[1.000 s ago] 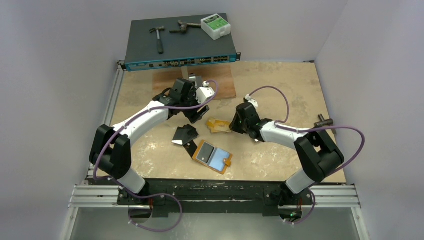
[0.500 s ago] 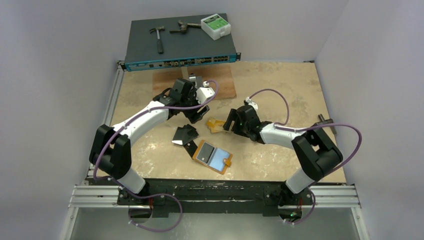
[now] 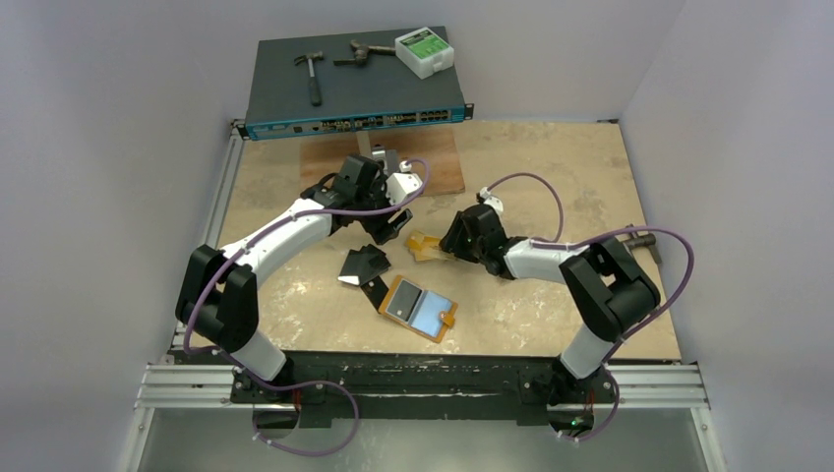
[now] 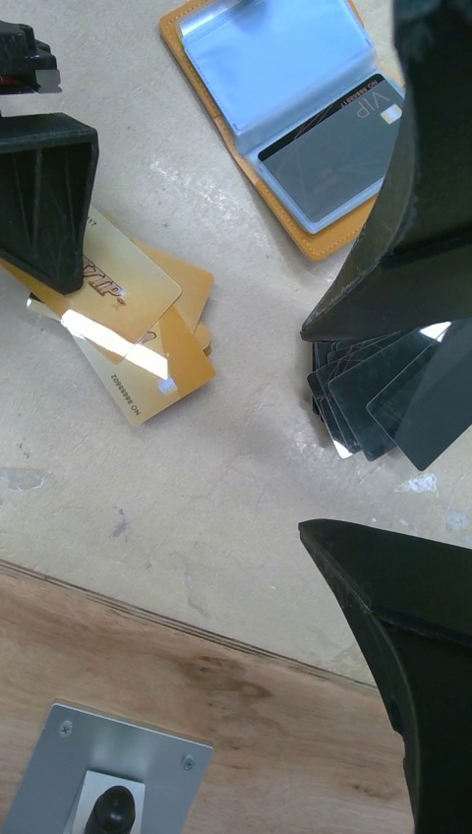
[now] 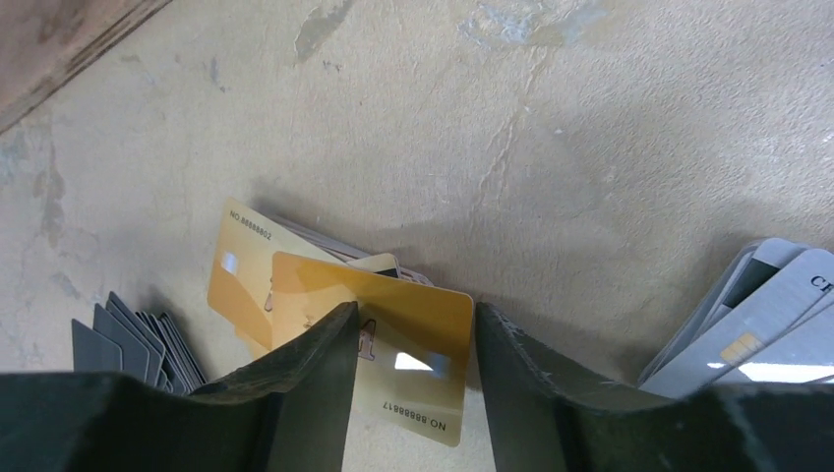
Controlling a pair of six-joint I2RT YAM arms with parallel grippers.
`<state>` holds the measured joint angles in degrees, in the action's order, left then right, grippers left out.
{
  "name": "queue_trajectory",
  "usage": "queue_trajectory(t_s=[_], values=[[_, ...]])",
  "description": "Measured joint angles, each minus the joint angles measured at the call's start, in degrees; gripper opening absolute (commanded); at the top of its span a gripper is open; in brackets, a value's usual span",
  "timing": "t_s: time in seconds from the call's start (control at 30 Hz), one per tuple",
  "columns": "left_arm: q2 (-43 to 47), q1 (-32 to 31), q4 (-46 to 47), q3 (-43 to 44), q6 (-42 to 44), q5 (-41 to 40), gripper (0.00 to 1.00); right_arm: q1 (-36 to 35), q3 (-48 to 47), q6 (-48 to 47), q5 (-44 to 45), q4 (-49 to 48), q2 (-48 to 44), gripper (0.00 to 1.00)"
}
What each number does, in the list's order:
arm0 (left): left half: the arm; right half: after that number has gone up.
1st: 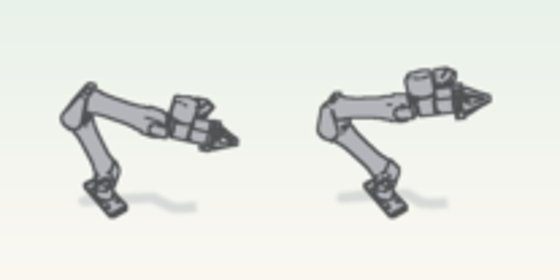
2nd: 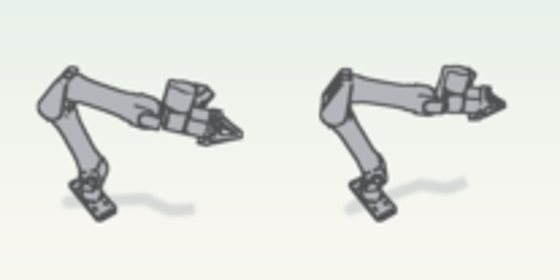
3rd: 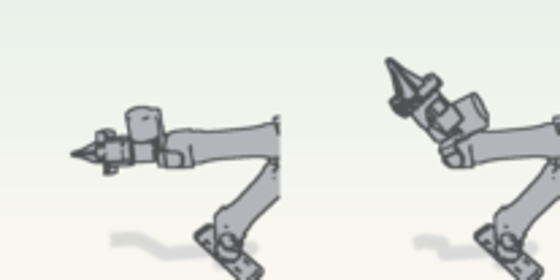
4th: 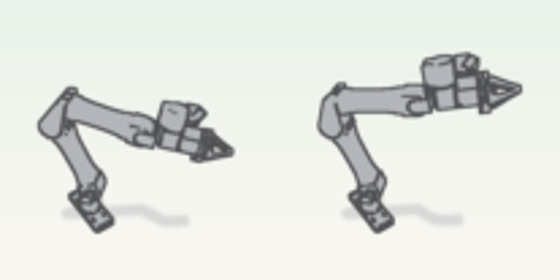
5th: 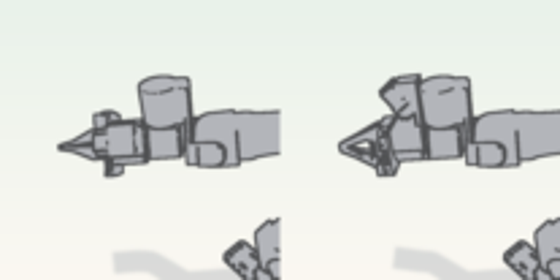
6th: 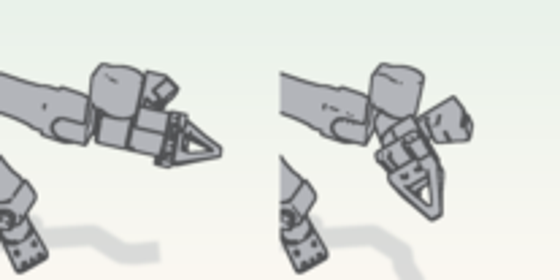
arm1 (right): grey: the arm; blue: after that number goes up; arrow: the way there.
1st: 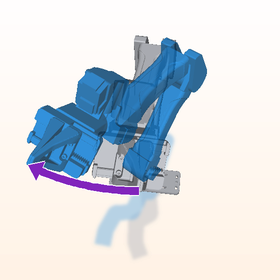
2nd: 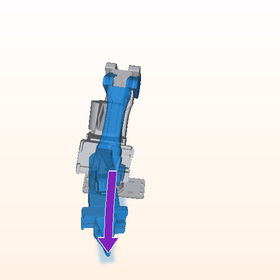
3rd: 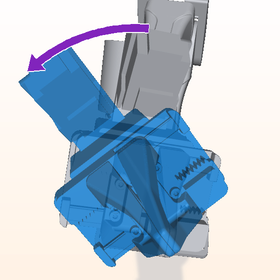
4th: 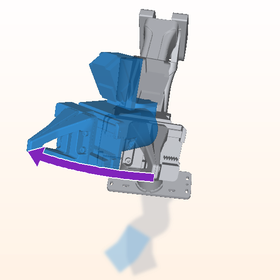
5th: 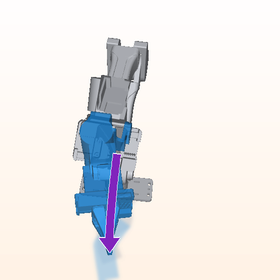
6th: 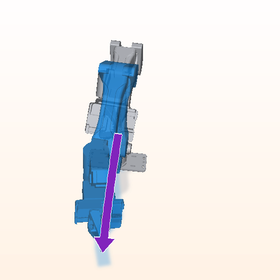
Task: Put the credit cards into the card holder
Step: Pick up the credit card from the center of the board.
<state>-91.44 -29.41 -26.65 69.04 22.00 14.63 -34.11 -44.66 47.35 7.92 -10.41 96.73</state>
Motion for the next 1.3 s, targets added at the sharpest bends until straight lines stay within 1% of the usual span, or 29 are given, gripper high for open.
queue_trajectory(t_s=[0.07,0.2,0.3,0.63,0.87,1.13,1.23,1.3], values=[[0.00,0.00,-0.02,0.00,0.02,-0.02,0.67,0.07,1.09,0.26,0.11,-1.14,-0.20,0.38],[0.00,0.00,-0.11,0.15,0.02,-0.04,0.67,0.04,3.69,1.31,0.07,-3.21,-1.73,0.33],[0.00,0.00,-0.28,0.46,0.02,-0.04,0.67,0.04,5.11,1.95,0.09,-3.37,-3.17,0.32],[0.00,0.00,-0.90,0.66,0.02,-0.04,0.67,0.04,5.64,2.08,0.37,1.73,-6.32,0.30],[0.00,0.00,-1.31,1.25,0.02,-0.04,0.67,0.22,5.60,2.14,0.33,3.65,-7.69,0.19],[-0.07,0.02,-3.39,2.84,-0.02,-0.37,0.69,1.16,5.60,1.09,-2.16,4.09,-13.42,0.17],[-0.04,0.02,-5.73,4.07,-0.15,0.50,0.68,1.57,5.57,-0.39,-4.46,2.58,-15.23,0.12],[0.09,0.09,-7.58,5.29,-0.35,1.92,0.68,1.64,5.46,-1.60,-5.84,1.84,-15.96,0.06]])
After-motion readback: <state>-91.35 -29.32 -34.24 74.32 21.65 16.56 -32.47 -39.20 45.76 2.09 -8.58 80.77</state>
